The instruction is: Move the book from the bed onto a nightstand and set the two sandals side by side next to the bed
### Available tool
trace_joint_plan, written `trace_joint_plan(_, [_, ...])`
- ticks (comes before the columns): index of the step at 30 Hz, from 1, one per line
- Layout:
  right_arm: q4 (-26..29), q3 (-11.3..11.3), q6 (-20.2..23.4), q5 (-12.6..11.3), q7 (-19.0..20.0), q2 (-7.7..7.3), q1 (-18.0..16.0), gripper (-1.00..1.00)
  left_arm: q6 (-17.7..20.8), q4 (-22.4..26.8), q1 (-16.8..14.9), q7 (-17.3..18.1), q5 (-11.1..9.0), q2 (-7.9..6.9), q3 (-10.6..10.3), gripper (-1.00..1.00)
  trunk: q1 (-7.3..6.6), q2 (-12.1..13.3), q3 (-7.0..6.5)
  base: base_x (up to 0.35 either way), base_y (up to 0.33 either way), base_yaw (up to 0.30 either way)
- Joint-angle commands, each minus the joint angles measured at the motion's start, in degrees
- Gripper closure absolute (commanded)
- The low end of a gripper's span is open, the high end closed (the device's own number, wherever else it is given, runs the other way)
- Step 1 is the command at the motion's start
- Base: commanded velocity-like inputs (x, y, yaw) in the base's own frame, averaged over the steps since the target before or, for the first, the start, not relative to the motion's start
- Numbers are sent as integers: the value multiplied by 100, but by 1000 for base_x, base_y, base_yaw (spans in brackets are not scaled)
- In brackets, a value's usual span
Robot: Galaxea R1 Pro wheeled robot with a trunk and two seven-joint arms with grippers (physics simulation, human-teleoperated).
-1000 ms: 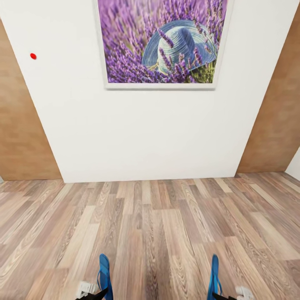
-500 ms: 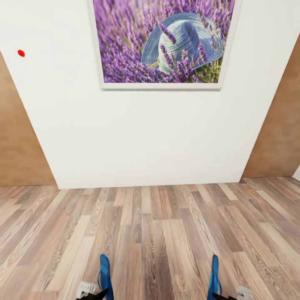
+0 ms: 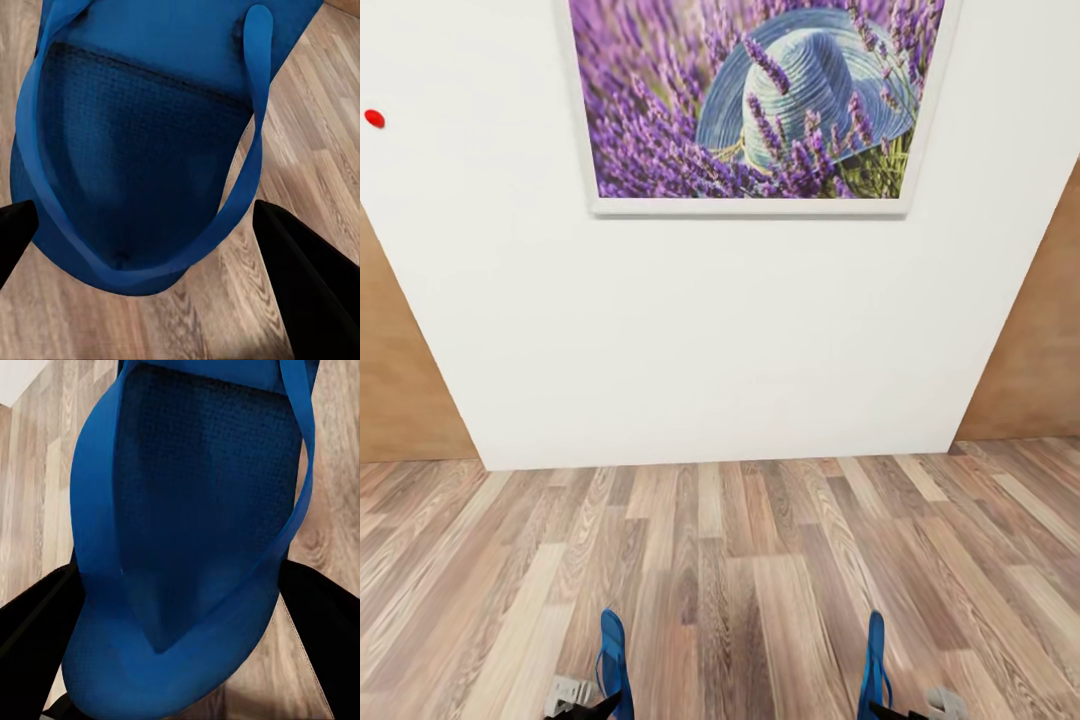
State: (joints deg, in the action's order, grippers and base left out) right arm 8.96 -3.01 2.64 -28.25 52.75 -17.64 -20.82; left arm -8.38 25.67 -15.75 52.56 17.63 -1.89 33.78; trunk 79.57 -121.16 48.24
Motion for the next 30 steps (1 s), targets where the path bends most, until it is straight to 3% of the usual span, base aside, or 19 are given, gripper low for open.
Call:
trace_joint_plan(1, [0,-24,28,-57,14,-3,-3,100,-49,-1,-7,23,56,4,45,100,2,-2,5,328,0,0])
trace_joint_plan(16, [0,-23,27,-57,15,-3,-3,100,-49,-1,-7,26,56,4,40,100,2,-2,5,329,0,0])
trace_joint_plan(30, [1,-24,26,-57,15,-3,-3,100,-48,-1,-7,26,56,4,40,100,2,-2,5,323,45,80])
